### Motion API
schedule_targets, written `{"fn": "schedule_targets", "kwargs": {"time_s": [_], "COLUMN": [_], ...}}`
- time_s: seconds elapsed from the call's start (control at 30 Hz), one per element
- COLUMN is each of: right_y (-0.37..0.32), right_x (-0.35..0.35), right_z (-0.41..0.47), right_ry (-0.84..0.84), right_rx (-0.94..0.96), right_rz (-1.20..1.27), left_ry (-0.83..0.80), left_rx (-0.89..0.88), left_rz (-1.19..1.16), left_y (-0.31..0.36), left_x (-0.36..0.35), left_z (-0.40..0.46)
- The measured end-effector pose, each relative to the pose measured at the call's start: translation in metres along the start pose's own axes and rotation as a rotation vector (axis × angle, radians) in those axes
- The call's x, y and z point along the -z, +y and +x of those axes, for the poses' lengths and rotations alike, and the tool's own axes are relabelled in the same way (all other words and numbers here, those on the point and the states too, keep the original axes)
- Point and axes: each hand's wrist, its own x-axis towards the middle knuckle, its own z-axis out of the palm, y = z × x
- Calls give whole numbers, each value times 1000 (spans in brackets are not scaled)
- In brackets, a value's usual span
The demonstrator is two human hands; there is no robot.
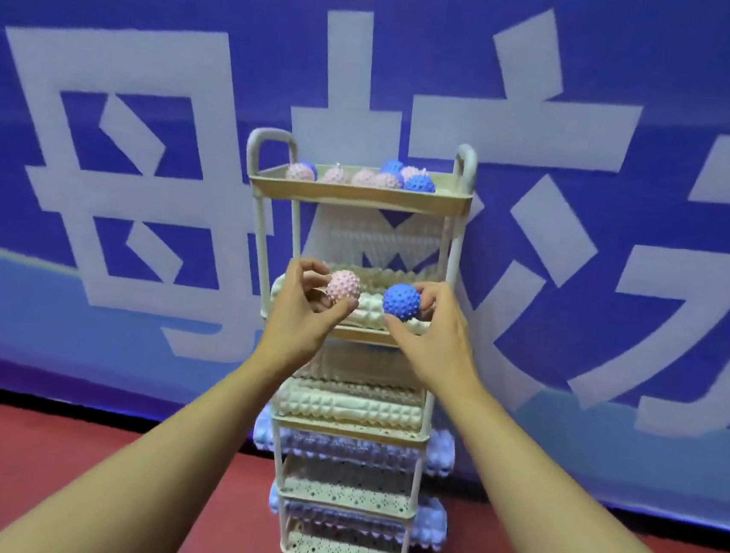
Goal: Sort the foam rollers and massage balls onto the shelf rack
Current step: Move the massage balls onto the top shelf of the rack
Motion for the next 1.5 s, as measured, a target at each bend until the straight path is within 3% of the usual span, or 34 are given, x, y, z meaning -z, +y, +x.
{"fn": "schedule_targets", "kwargs": {"time_s": [0.3,0.47,0.63,0.8,0.9,1.13,1.5], "right_y": [-55,-54,-52,-49,-43,-41,-44], "right_x": [20,20,7,-13,-24,-28,-31], "right_z": [120,165,215,255,263,261,255], "right_ry": [4,-91,-133,-135,-143,-259,-321], "right_rx": [232,131,73,-17,-40,52,84], "right_rz": [-113,-196,-296,-301,-305,-458,-632], "left_ry": [23,3,-6,39,86,-46,-137], "left_rx": [-215,-119,-159,-84,-48,90,86], "left_rz": [141,365,497,583,691,706,920], "left_y": [68,74,73,52,34,34,38], "left_x": [21,27,23,19,17,15,15], "left_z": [116,159,204,241,243,247,245]}}
